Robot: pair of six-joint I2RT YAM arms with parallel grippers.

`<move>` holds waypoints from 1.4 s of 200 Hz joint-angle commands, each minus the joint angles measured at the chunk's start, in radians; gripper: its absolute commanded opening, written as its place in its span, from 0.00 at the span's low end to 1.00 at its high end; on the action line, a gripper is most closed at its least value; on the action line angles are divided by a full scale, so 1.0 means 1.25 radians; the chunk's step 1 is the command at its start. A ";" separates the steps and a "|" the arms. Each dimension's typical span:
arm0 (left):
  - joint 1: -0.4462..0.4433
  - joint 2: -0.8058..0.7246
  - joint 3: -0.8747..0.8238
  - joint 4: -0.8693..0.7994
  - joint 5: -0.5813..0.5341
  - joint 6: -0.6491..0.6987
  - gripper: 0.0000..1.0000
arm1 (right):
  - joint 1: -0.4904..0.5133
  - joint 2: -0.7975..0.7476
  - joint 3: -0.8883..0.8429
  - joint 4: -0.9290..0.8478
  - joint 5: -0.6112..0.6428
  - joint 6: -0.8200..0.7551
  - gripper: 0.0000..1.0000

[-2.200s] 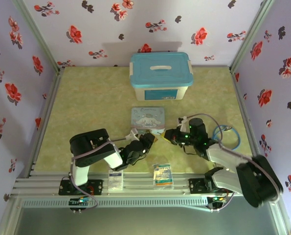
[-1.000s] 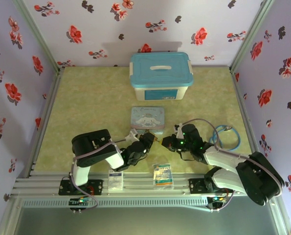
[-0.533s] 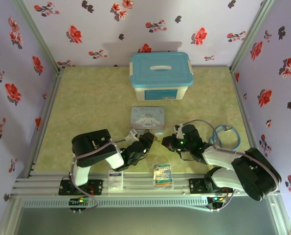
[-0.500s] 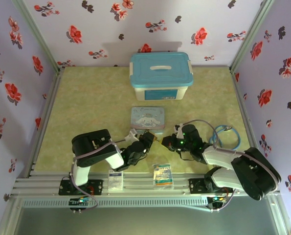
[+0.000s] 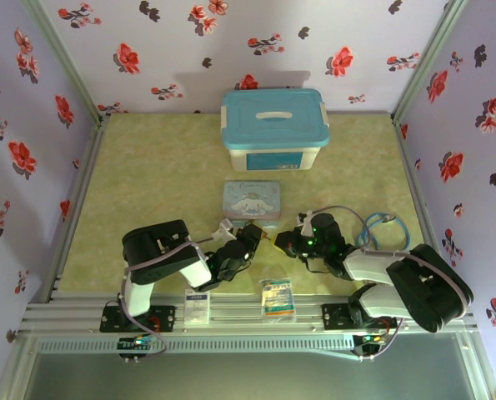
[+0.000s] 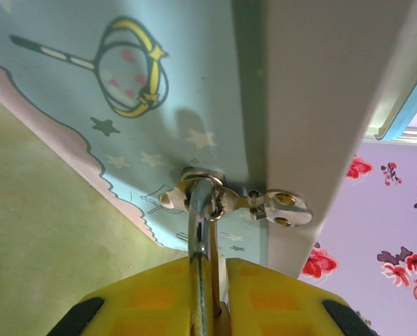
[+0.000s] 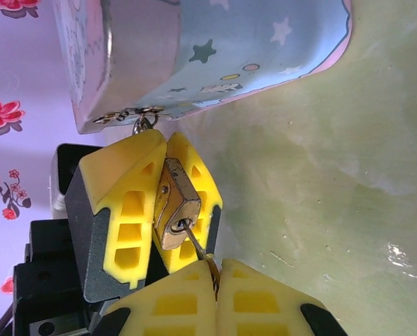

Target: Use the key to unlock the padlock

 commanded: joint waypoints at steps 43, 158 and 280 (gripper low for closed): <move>-0.007 0.016 0.019 0.043 0.019 -0.016 0.00 | -0.004 -0.015 0.005 0.045 -0.011 0.004 0.00; -0.009 0.008 0.029 0.047 0.039 -0.016 0.00 | -0.029 0.109 0.004 0.208 -0.057 0.063 0.00; 0.009 -0.005 0.029 0.049 0.100 -0.003 0.00 | -0.101 0.050 0.031 0.091 -0.114 -0.012 0.00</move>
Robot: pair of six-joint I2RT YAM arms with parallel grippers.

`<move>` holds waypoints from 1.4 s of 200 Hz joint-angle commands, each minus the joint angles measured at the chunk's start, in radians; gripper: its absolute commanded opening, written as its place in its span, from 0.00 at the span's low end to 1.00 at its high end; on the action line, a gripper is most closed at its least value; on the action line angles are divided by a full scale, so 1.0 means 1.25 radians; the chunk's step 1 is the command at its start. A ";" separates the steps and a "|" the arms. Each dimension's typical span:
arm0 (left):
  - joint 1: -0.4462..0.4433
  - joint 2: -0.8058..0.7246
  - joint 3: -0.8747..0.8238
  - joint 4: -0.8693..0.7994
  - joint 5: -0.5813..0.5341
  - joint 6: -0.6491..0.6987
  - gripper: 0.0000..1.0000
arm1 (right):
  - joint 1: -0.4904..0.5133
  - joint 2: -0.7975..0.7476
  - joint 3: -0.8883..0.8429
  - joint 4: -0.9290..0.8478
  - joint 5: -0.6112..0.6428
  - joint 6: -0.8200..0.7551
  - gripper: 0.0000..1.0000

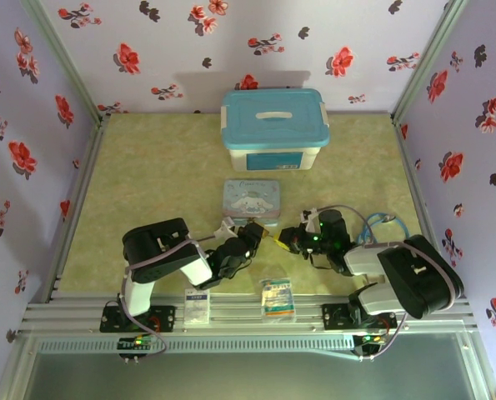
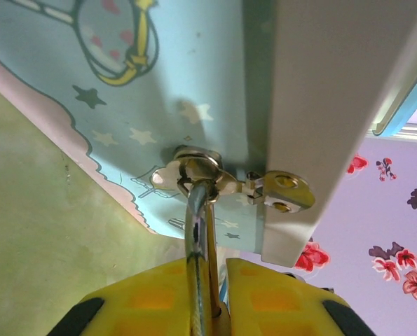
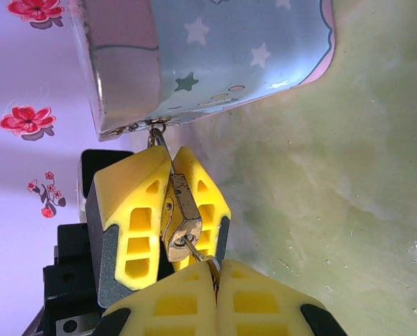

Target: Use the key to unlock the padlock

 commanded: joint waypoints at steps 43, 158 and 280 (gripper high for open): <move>-0.005 -0.004 0.025 0.044 0.046 -0.002 0.00 | 0.041 -0.135 0.020 -0.080 0.095 -0.050 0.00; -0.001 -0.012 0.035 0.043 0.032 -0.011 0.00 | 0.088 -0.125 0.019 -0.088 0.182 -0.060 0.00; -0.005 -0.003 0.060 0.043 0.038 0.002 0.00 | 0.121 -0.116 -0.013 -0.036 0.305 0.029 0.00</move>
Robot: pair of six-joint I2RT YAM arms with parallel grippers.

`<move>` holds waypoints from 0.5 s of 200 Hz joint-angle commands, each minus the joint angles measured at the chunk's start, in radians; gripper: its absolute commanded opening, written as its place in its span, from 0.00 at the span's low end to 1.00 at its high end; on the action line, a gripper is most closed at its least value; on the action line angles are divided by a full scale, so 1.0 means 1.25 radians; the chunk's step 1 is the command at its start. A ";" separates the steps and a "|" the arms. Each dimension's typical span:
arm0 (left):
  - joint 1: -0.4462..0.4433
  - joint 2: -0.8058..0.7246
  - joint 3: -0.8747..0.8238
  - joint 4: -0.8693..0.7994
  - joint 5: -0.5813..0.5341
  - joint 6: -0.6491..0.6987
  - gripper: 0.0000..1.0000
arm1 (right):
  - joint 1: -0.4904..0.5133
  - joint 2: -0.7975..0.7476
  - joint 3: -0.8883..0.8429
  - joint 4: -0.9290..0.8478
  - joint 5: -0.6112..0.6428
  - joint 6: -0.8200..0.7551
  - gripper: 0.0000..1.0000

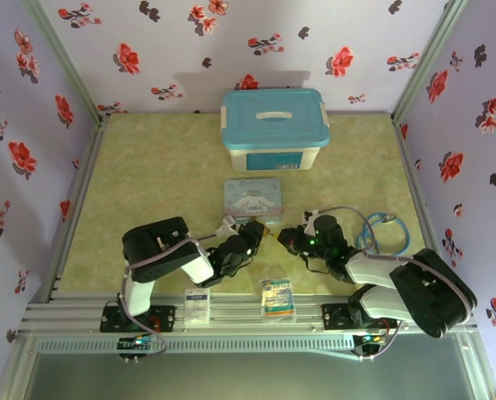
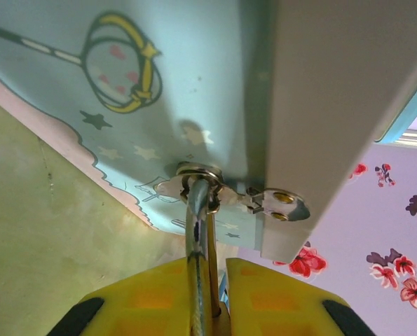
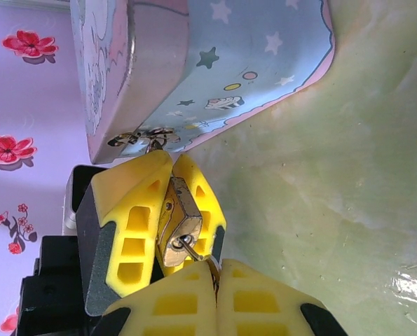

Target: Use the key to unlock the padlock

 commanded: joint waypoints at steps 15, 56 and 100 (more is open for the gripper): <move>-0.013 -0.001 0.038 0.065 0.038 0.013 0.00 | 0.027 -0.048 0.012 -0.040 0.117 0.009 0.00; -0.013 0.011 0.041 0.066 0.040 0.004 0.00 | 0.060 -0.113 0.039 -0.144 0.171 -0.014 0.00; -0.013 0.013 0.041 0.065 0.043 0.004 0.00 | 0.085 -0.043 0.043 -0.041 0.149 0.004 0.00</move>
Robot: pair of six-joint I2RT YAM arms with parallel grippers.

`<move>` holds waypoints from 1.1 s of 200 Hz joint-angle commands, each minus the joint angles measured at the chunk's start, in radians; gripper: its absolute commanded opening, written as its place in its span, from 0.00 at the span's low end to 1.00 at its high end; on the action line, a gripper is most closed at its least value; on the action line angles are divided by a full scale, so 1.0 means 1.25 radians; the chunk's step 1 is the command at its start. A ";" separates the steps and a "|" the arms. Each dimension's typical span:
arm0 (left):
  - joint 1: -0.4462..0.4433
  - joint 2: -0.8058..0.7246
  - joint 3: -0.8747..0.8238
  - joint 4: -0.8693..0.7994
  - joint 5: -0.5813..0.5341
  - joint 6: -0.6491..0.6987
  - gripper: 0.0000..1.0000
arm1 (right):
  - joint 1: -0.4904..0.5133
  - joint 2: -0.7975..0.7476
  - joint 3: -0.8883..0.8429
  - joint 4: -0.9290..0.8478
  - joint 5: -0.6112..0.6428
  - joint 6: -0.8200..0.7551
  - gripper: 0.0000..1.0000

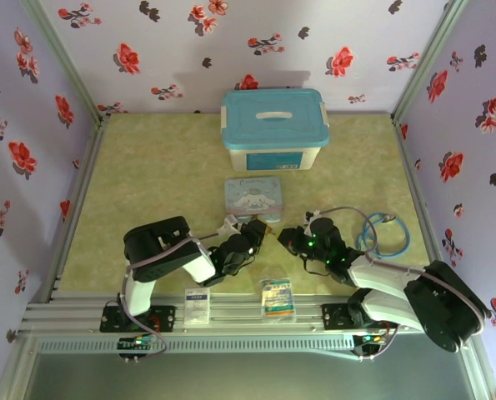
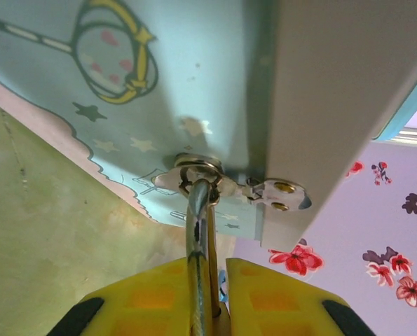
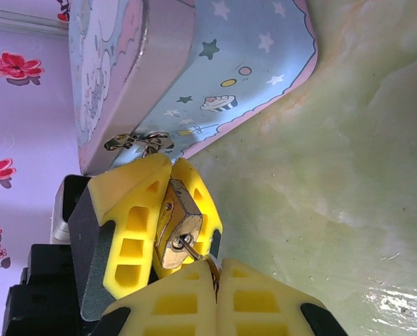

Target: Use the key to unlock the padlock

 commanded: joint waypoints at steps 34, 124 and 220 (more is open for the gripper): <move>-0.016 0.011 0.027 0.068 0.039 0.004 0.00 | 0.052 0.062 0.030 0.113 0.037 0.016 0.00; -0.019 0.030 0.038 0.068 0.049 0.004 0.00 | 0.090 -0.022 0.059 -0.002 0.103 -0.070 0.00; -0.019 0.037 0.047 0.068 0.072 0.002 0.00 | 0.088 -0.018 0.080 -0.026 0.109 -0.108 0.00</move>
